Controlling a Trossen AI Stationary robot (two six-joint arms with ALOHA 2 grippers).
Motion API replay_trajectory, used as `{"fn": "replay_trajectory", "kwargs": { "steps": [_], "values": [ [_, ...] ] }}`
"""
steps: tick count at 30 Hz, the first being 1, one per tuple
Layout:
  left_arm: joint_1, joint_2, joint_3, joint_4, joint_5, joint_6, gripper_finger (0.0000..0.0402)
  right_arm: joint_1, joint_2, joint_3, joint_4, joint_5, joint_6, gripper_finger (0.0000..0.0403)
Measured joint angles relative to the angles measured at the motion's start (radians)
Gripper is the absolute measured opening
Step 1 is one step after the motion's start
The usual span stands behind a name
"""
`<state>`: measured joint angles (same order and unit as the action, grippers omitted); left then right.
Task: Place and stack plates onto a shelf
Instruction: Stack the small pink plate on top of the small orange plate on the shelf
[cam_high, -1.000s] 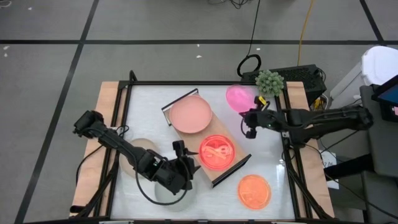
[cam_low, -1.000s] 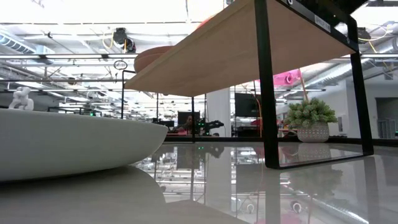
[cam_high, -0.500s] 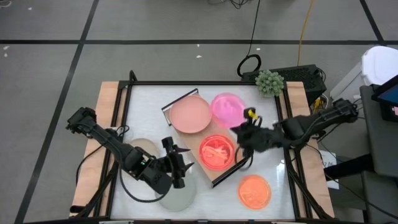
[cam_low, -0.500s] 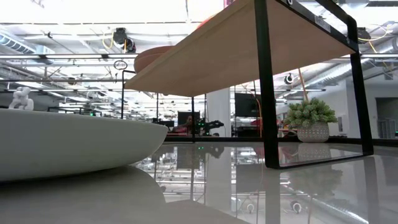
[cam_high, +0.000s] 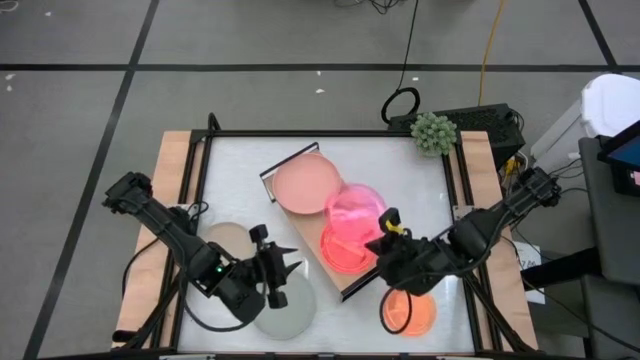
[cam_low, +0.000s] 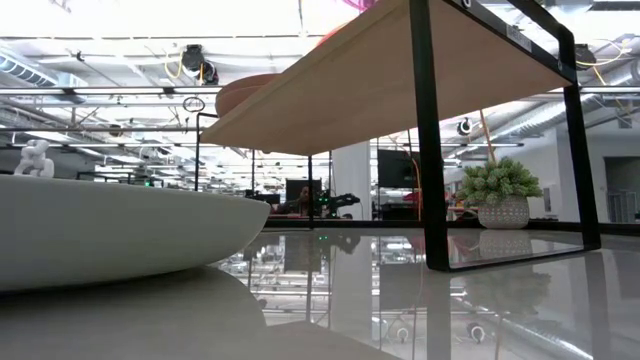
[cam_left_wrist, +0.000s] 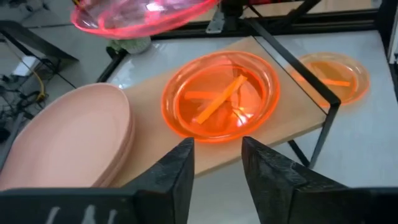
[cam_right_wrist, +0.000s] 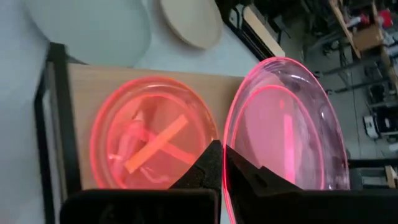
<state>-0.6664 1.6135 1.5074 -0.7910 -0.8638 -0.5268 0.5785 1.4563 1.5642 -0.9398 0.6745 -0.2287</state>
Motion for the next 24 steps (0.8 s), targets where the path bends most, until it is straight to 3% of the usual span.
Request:
{"fn": "replay_trajectory", "kwargs": {
  "steps": [11, 24],
  "values": [
    [-0.023, -0.019, 0.000, 0.000, -0.004, 0.024, 0.0131, 0.033, 0.001, -0.003, -0.004, -0.150, 0.011, 0.0000],
    [-0.023, -0.019, 0.000, -0.044, -0.036, 0.033, 0.0131, 0.032, 0.001, -0.141, 0.156, -0.155, 0.007, 0.0000]
  ]
}}
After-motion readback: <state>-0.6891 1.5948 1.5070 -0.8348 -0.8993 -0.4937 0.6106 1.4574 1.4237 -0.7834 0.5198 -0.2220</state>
